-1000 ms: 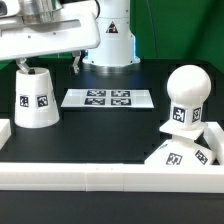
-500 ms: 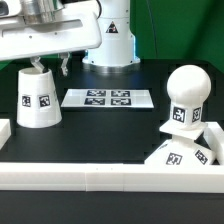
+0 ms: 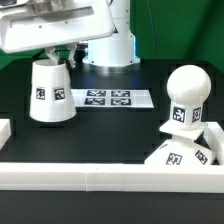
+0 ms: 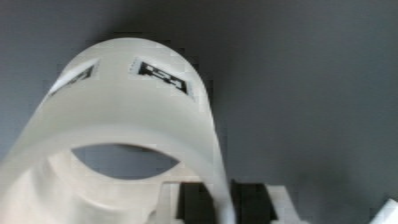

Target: Assemble lamp

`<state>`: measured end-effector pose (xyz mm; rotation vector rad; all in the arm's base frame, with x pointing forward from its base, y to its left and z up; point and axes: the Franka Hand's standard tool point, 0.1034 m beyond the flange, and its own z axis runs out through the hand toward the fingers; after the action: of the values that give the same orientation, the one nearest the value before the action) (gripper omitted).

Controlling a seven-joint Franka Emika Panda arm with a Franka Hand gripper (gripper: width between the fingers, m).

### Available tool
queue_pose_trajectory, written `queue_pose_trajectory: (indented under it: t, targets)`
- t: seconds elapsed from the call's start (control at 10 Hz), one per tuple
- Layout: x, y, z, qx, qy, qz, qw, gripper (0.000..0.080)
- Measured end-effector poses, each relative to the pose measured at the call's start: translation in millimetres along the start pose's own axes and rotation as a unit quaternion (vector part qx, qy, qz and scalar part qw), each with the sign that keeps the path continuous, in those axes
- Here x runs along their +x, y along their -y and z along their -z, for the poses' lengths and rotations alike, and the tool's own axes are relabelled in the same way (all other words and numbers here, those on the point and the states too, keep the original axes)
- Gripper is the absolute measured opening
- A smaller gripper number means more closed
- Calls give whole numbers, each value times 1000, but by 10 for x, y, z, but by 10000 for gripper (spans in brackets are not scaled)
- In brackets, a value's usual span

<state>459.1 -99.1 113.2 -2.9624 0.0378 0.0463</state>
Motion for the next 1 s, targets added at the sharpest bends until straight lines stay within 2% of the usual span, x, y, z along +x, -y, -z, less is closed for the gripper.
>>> queue_pose_trajectory:
  t: [0.1,0.2,0.3,0.7,0.8,0.9,1.0]
  targets:
    - [76,173,78,9,4,-26,1000,42]
    - [200,427,208,13,4,-44,999,42]
    - [293,620,314,7,3,-49,999,42]
    - [277,598,276,8,3,-35,999,43]
    - [281,678,292,13,10,-42,999,44]
    - [368,915,391,30,18,-39,999,44]
    - [508,1141,508,38,15,-56,998,44]
